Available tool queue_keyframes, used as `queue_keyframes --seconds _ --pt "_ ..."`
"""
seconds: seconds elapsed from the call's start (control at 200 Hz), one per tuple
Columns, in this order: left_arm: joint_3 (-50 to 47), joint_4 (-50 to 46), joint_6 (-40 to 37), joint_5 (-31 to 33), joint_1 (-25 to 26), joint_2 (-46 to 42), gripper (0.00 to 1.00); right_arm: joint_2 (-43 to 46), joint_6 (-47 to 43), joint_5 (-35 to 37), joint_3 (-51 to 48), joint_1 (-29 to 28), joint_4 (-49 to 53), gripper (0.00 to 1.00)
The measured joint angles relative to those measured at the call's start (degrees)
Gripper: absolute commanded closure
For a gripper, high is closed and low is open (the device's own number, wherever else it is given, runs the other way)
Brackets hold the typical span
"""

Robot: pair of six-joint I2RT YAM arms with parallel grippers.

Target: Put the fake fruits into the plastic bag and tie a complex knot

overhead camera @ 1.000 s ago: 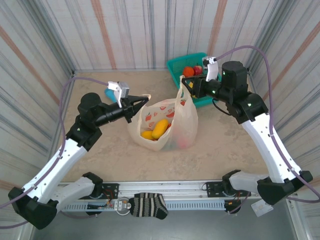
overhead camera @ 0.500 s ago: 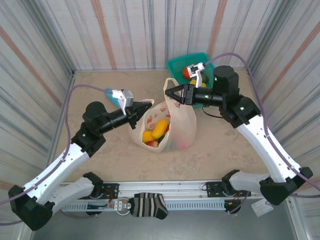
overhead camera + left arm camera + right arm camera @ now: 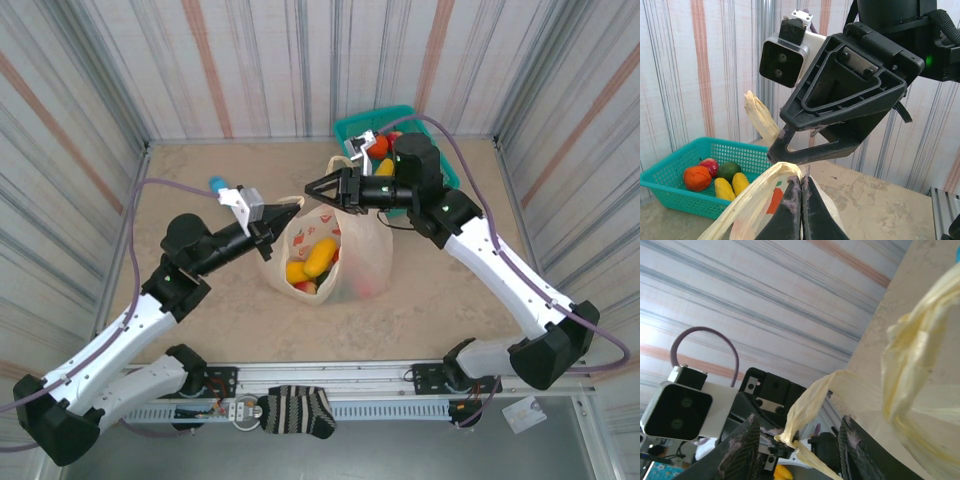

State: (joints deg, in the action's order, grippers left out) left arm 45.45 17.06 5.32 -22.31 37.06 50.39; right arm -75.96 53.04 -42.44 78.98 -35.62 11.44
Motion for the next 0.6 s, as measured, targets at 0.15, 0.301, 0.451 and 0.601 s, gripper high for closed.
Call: queue_keyframes --seconds 0.15,0.301,0.451,0.601 --pt "-0.1 0.1 -0.6 0.1 0.2 0.0 1.00 -0.8 1.9 -1.2 -0.5 -0.4 -2.8 0.58" --pt "-0.2 0.6 -0.9 0.2 0.2 0.0 1.00 -1.6 2.8 -1.4 -1.0 -0.5 -4.4 0.63" --pt "-0.3 0.9 -1.1 0.6 0.2 0.0 1.00 -2.4 4.0 -1.6 -2.0 -0.8 -5.8 0.73" --pt "-0.3 1.0 -1.3 0.9 0.2 0.1 1.00 -2.8 5.1 -2.4 -3.1 -1.1 -7.2 0.77"
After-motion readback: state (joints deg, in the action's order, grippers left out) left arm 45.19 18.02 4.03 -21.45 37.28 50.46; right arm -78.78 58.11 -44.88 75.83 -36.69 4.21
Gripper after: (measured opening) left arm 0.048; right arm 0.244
